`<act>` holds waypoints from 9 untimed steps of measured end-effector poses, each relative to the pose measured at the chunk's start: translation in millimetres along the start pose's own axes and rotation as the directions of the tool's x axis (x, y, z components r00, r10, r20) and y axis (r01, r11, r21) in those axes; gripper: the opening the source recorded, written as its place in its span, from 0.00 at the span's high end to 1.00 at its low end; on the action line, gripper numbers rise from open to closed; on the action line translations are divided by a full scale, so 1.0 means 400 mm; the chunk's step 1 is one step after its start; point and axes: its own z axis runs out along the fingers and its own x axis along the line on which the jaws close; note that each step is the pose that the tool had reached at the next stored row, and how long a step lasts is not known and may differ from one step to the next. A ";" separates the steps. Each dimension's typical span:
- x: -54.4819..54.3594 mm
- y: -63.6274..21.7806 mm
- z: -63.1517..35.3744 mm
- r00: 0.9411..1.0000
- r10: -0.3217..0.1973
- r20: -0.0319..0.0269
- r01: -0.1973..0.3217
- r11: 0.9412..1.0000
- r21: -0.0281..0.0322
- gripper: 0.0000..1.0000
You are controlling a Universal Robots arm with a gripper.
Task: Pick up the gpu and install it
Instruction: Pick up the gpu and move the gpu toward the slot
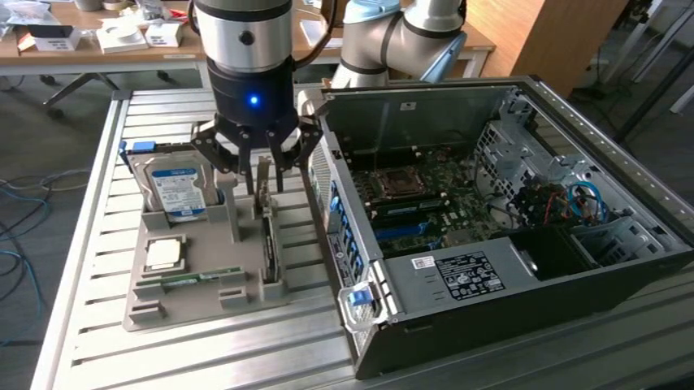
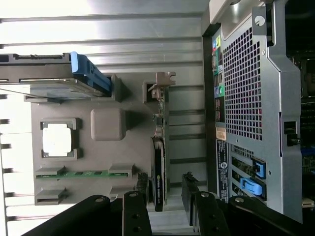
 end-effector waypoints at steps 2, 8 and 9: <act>0.000 0.000 0.001 1.000 0.000 0.000 0.000 1.000 0.000 0.58; 0.000 0.000 0.005 1.000 0.000 0.000 0.000 1.000 0.000 0.58; 0.000 0.000 0.005 1.000 0.000 0.000 0.000 1.000 0.000 0.58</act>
